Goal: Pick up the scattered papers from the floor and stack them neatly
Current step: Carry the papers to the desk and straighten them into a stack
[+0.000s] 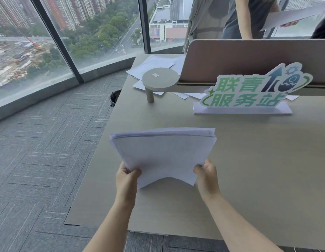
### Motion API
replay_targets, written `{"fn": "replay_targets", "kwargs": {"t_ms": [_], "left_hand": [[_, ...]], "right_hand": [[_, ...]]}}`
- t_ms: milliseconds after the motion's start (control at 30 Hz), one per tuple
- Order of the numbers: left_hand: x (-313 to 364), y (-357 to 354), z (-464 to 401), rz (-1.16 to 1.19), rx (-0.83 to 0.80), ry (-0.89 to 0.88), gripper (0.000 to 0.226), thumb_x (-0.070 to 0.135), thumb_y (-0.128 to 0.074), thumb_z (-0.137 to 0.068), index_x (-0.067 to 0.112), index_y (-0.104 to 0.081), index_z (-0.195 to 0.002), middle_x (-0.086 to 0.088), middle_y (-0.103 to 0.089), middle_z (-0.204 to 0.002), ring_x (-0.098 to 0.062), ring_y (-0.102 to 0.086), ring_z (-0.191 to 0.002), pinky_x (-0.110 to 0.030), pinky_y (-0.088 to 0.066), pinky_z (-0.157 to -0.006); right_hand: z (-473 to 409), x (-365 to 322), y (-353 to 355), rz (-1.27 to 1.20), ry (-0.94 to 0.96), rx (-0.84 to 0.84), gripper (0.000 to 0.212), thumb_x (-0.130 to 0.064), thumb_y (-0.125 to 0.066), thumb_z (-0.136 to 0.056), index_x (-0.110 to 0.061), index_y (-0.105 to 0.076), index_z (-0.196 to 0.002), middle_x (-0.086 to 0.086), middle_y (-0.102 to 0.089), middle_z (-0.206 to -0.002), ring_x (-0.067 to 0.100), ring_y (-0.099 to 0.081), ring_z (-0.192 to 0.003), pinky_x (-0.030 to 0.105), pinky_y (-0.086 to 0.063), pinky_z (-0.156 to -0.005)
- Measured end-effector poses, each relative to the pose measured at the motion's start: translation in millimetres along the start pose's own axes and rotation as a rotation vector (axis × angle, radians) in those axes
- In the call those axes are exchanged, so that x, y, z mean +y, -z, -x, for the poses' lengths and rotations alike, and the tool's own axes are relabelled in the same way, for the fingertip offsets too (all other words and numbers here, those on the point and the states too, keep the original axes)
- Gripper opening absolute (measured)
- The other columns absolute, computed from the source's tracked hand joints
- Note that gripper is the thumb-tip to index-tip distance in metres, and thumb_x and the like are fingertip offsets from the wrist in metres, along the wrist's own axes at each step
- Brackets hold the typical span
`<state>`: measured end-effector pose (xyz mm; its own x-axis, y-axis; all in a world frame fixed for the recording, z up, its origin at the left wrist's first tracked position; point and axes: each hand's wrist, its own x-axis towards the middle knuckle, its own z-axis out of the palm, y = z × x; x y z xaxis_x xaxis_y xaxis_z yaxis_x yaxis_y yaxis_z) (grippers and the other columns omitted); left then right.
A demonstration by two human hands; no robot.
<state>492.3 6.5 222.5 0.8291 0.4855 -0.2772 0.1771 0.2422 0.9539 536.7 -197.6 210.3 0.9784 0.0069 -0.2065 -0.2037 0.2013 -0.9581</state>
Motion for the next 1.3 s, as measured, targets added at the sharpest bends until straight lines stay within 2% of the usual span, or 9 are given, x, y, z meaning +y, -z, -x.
{"fn": "replay_targets", "kwargs": {"t_ms": [200, 333, 467, 633, 767, 833, 933, 1200, 1300], "left_hand": [[-11.5, -3.6, -1.5, -0.039, -0.017, 0.017, 0.032, 0.004, -0.049, -0.055, 0.006, -0.057, -0.085, -0.007, -0.056, -0.076, -0.019, -0.050, -0.071, -0.026, -0.039, -0.061], [-15.2, -6.2, -0.7, -0.031, 0.007, 0.007, 0.026, 0.004, -0.049, -0.053, 0.011, -0.053, -0.078, -0.005, -0.053, -0.073, -0.017, -0.047, -0.067, -0.026, -0.036, -0.059], [-15.7, -6.8, -3.2, -0.041, 0.025, 0.004, 0.022, 0.004, -0.049, -0.054, 0.013, -0.052, -0.074, -0.003, -0.051, -0.070, -0.016, -0.045, -0.065, -0.027, -0.034, -0.058], [-10.3, -13.0, -3.8, -0.089, 0.054, 0.066, 0.019, 0.009, -0.051, -0.053, 0.010, -0.044, -0.071, 0.005, -0.038, -0.056, -0.014, -0.030, -0.056, -0.022, -0.024, -0.045], [-9.7, -10.8, -8.7, -0.044, 0.017, 0.010, 0.024, 0.006, -0.054, -0.056, 0.001, -0.053, -0.079, -0.008, -0.046, -0.076, -0.019, -0.039, -0.072, -0.030, -0.030, -0.061], [-14.2, -7.4, -8.8, -0.055, 0.007, -0.017, 0.026, 0.005, -0.055, -0.058, -0.005, -0.053, -0.083, -0.010, -0.050, -0.078, -0.020, -0.044, -0.073, -0.032, -0.034, -0.064], [-19.6, -3.1, -1.9, 0.005, -0.013, -0.030, 0.033, 0.003, -0.058, -0.062, 0.009, -0.060, -0.094, -0.009, -0.065, -0.086, -0.018, -0.061, -0.078, -0.026, -0.048, -0.071], [-8.9, -10.0, -8.4, 0.076, 0.051, -0.075, 0.026, -0.001, -0.047, -0.057, 0.011, -0.051, -0.080, -0.003, -0.052, -0.072, -0.016, -0.046, -0.066, -0.023, -0.037, -0.057], [-9.9, -14.5, -6.9, 0.004, -0.003, -0.040, 0.028, -0.003, -0.051, -0.060, 0.014, -0.059, -0.081, 0.001, -0.061, -0.072, -0.014, -0.054, -0.065, -0.022, -0.041, -0.058]], "right_hand": [[-5.6, 13.7, -4.3, -0.045, -0.013, -0.044, 0.033, 0.000, -0.042, -0.061, -0.006, -0.062, -0.087, -0.004, -0.066, -0.069, 0.011, -0.061, -0.068, 0.021, -0.050, -0.060], [-8.3, 28.9, -3.4, 0.028, -0.027, -0.033, 0.028, -0.002, -0.045, -0.065, -0.005, -0.063, -0.086, -0.002, -0.064, -0.073, 0.014, -0.059, -0.073, 0.023, -0.049, -0.065], [-5.9, 25.3, -2.5, 0.061, -0.025, -0.050, 0.014, -0.002, -0.048, -0.068, -0.010, -0.059, -0.073, -0.014, -0.061, -0.061, 0.004, -0.056, -0.061, 0.016, -0.045, -0.059], [-4.6, 19.5, -11.3, 0.084, -0.048, -0.011, 0.012, -0.005, -0.054, -0.063, -0.015, -0.054, -0.056, 0.001, -0.045, -0.061, 0.012, -0.041, -0.061, 0.025, -0.035, -0.058], [-3.5, 12.4, -13.6, 0.019, -0.017, 0.027, 0.011, -0.006, -0.056, -0.064, -0.013, -0.051, -0.058, -0.003, -0.042, -0.058, 0.011, -0.036, -0.057, 0.023, -0.030, -0.052], [-2.3, 14.1, -7.7, 0.023, 0.004, -0.037, 0.006, -0.005, -0.057, -0.068, -0.009, -0.060, -0.065, -0.008, -0.055, -0.059, 0.008, -0.050, -0.056, 0.017, -0.040, -0.055], [1.7, 22.4, 2.4, 0.051, -0.013, -0.106, 0.023, -0.008, -0.059, -0.073, -0.001, -0.071, -0.092, 0.004, -0.075, -0.086, 0.015, -0.071, -0.084, 0.022, -0.055, -0.070], [-5.8, 5.9, -2.6, -0.062, 0.049, -0.063, 0.028, -0.007, -0.061, -0.077, 0.005, -0.068, -0.101, 0.010, -0.075, -0.091, 0.022, -0.071, -0.087, 0.034, -0.058, -0.074], [-2.2, 9.3, -9.4, -0.079, -0.002, -0.056, 0.026, -0.003, -0.062, -0.078, 0.002, -0.069, -0.102, 0.006, -0.076, -0.090, 0.020, -0.072, -0.087, 0.033, -0.059, -0.075]]}}
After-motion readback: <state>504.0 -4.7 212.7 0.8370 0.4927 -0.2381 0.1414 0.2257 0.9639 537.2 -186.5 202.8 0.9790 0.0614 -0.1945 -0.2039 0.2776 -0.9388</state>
